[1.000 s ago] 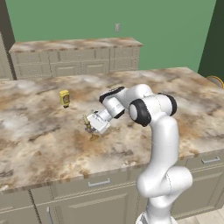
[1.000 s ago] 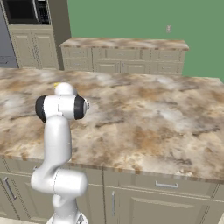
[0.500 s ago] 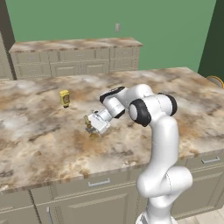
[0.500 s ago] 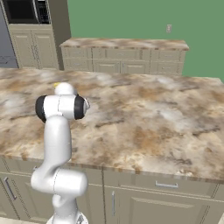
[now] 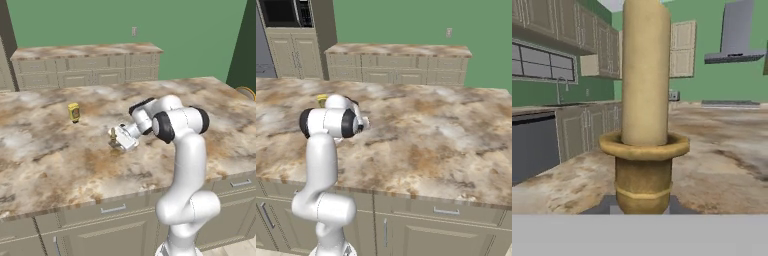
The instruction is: Pick the jar and candle from the dining table and place them in the open cabinet. Close the cabinet after placing the objects.
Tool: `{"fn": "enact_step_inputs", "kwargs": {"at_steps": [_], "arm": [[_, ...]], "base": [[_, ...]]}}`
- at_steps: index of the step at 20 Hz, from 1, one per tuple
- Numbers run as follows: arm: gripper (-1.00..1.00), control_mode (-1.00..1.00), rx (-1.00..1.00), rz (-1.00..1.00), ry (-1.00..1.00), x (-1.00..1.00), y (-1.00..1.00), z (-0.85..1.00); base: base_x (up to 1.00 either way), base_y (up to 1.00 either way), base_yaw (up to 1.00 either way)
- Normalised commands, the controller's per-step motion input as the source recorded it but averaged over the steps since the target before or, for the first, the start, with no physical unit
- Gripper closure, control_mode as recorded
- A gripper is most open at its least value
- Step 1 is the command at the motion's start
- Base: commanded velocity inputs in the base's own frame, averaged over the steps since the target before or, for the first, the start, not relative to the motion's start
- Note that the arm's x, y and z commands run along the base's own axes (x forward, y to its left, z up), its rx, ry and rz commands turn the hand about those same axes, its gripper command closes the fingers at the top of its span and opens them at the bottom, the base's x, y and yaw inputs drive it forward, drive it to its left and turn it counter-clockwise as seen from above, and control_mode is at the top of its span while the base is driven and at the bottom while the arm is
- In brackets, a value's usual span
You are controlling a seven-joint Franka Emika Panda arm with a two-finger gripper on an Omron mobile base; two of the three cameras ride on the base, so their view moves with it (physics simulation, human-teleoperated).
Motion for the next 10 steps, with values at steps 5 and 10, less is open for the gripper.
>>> {"fn": "enact_step_inputs", "kwargs": {"at_steps": [5, 10], "arm": [[1.0, -1.0, 0.08, -0.14, 0.04, -0.1, -0.47, 0.45], [1.0, -1.0, 0.01, -0.24, 0.13, -0.22, -0.57, 0.42]], "base": [[0.0, 0.0, 0.0], [0.0, 0.0, 0.0]]}}
